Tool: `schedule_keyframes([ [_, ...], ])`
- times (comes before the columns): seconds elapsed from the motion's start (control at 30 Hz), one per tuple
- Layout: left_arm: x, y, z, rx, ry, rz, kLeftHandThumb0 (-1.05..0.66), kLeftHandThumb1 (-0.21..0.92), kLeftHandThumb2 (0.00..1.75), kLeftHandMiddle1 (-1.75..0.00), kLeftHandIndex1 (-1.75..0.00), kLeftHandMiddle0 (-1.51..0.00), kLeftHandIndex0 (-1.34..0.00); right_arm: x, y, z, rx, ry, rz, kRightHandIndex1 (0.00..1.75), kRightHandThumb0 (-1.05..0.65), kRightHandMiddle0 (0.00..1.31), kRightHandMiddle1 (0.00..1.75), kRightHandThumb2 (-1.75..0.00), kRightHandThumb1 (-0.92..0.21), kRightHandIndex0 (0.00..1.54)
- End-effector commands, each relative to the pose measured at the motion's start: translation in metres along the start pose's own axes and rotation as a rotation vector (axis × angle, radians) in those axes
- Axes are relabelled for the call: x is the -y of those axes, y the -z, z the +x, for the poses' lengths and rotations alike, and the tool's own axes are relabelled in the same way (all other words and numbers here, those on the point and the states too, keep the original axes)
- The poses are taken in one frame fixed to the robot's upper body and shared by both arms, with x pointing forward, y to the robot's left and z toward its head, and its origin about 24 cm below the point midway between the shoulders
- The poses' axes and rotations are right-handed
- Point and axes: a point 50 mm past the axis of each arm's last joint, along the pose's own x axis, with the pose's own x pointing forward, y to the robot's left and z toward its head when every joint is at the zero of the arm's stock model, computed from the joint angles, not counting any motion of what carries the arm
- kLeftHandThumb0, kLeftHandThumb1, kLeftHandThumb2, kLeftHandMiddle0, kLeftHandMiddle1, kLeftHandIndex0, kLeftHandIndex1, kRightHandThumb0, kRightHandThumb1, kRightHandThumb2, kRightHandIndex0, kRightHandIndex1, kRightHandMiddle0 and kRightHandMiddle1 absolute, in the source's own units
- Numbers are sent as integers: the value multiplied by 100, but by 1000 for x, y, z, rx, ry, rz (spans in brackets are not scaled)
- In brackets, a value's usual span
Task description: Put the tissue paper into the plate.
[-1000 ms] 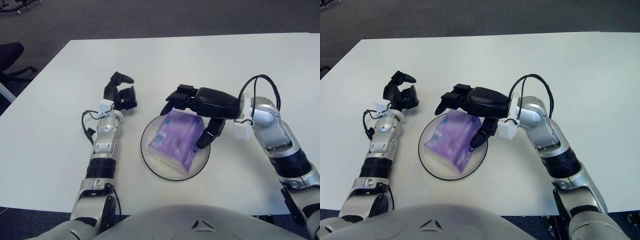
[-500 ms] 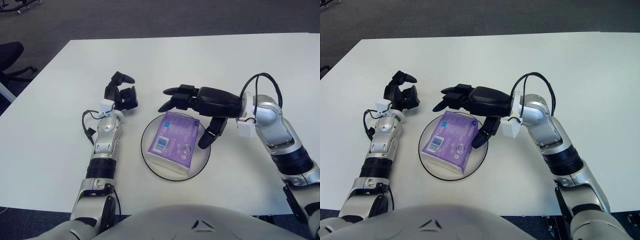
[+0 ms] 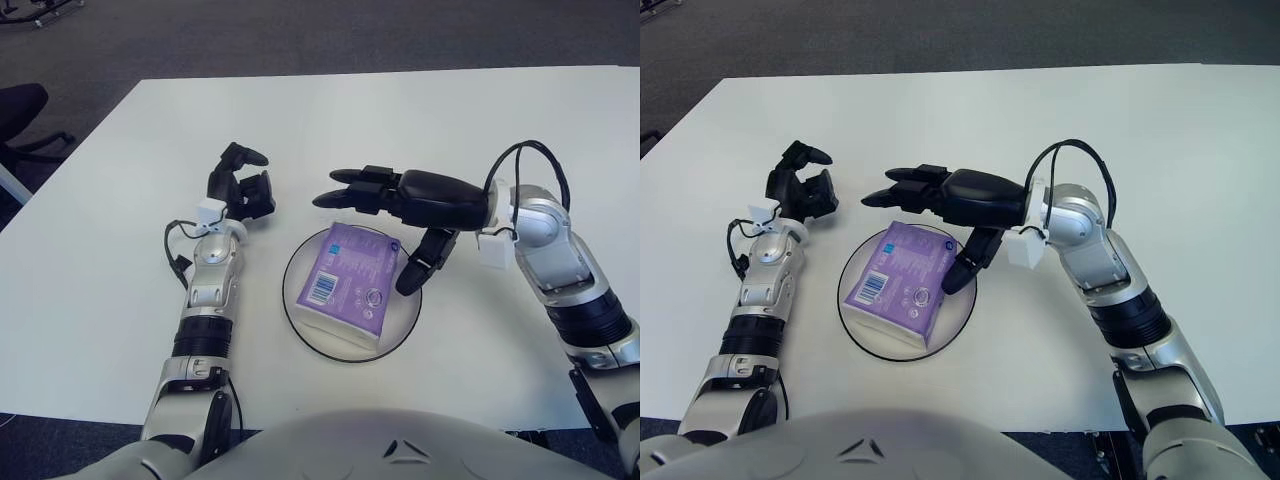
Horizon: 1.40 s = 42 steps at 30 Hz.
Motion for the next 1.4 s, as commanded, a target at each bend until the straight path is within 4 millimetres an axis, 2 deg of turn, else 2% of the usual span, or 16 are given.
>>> schedule_keyframes([
  [0.0, -9, 70, -57, -298, -56, -37, -46, 39, 123, -175, -175, -124, -56, 15, -6, -4, -25, 28, -72, 0, -104, 0, 1, -34, -79, 0],
  [0.53, -10, 68, -57, -287, -60, -48, -43, 48, 112, -175, -175, -119, -49, 17, 8, -15, -176, 168, -60, 0, -101, 0, 0, -31, -81, 0],
  [0.8, -10, 68, -57, -286, -60, -57, -43, 49, 111, -175, -175, -119, -48, 21, 14, -23, -224, 199, -115, 0, -104, 0, 0, -34, -89, 0],
  [1.23, -10, 67, -56, -281, -58, -46, -43, 49, 111, -175, -175, -119, -48, 20, 38, -37, -361, 319, -68, 1, -104, 1, 0, -44, -92, 2],
  [1.3, -10, 67, -56, -281, -60, -50, -43, 49, 111, -175, -175, -119, -48, 17, 42, -39, -398, 363, -33, 2, -102, 2, 2, -44, -92, 5],
  [1.37, -10, 67, -56, -279, -61, -53, -43, 49, 111, -175, -175, -118, -48, 13, 46, -42, -434, 405, 3, 5, -100, 1, 12, -43, -92, 7],
])
